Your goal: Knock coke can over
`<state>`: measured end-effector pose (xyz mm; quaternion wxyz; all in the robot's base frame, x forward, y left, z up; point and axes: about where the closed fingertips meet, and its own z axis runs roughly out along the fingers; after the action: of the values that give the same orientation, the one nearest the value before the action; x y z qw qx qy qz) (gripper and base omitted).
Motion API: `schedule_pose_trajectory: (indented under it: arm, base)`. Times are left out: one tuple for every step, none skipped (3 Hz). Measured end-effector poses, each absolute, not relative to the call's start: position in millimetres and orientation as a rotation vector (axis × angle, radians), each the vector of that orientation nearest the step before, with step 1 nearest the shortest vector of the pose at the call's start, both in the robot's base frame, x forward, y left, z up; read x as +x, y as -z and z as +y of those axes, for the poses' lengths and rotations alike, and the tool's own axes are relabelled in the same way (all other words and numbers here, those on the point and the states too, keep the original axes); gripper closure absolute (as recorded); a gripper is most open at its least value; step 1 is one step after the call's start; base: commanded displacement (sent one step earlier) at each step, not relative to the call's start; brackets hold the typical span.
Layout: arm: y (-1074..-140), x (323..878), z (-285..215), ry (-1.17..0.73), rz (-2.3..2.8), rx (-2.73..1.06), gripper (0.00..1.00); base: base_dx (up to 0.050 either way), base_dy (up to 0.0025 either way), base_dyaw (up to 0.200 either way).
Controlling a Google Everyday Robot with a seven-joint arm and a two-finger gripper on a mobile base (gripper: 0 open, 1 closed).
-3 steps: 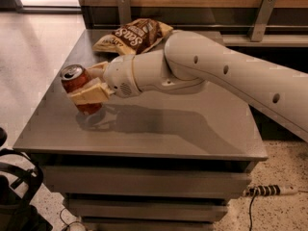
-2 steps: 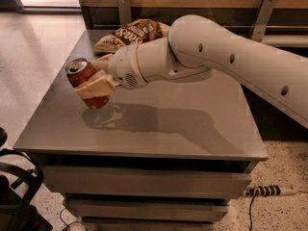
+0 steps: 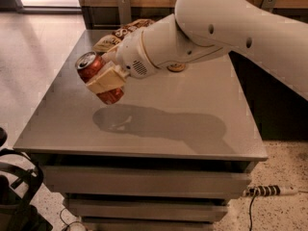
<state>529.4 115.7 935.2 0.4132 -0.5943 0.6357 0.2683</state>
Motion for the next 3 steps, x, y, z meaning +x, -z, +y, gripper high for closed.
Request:
schedule_pose_trajectory:
  arm:
    - [-937.4,526.3,107.3,-0.606,1.658,-1.535,1.00]
    - [-931.0,526.4,104.0,-0.550,1.710,-1.568,1.00]
    - [-913.0,527.2,105.4,-0.504,1.764,-1.593,1.00]
  base:
    - [0.000,0.00000,0.000]
    - [0.000,0.00000,0.000]
    - [0.000,0.00000,0.000]
